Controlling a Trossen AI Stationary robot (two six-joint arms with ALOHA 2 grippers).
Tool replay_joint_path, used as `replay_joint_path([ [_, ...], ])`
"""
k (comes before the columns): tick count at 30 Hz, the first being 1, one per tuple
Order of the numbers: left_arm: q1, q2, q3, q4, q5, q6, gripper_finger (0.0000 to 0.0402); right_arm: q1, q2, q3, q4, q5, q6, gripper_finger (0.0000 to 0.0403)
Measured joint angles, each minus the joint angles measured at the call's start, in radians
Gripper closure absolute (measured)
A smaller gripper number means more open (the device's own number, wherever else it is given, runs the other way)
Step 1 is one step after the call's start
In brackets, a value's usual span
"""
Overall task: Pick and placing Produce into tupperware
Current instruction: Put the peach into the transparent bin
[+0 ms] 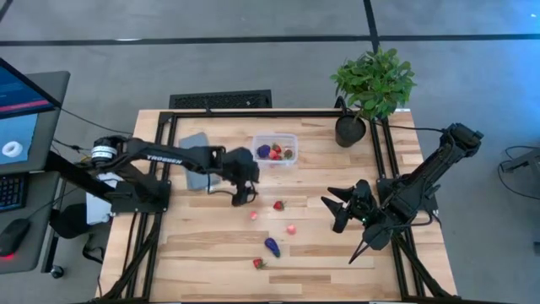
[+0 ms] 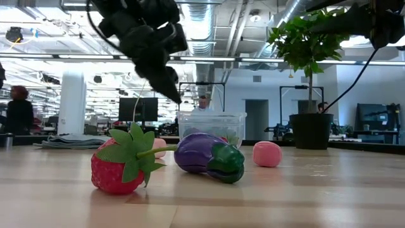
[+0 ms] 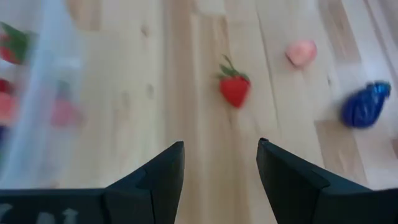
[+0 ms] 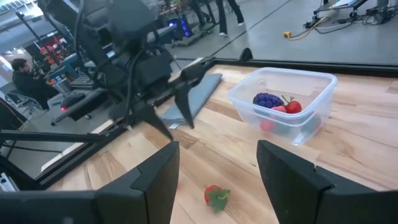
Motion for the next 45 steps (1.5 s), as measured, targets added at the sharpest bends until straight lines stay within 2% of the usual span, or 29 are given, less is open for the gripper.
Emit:
replay_joint_path([
  [6, -0.08, -0.009, -0.058, 0.069, -0.022, -0.079, 0.0212, 0.0, 0.0, 0.0, 0.0, -0.032, 0.006, 0.0163],
  [22, -0.238, -0.008, -0.147, 0.164, -0.13, -0.148, 0.0212, -0.001, 0.0, 0.0, 0.0, -0.052, 0.024, 0.0163],
  [30, -0.276, 0.024, -0.159, 0.175, -0.163, -0.107, 0.0212, -0.003, 0.0, 0.0, 0.004, -0.052, 0.025, 0.0163],
  [45, -0.278, 0.115, -0.152, 0.228, -0.196, -0.047, 0.0212, -0.01, -0.001, 0.001, 0.022, -0.062, 0.026, 0.0163],
])
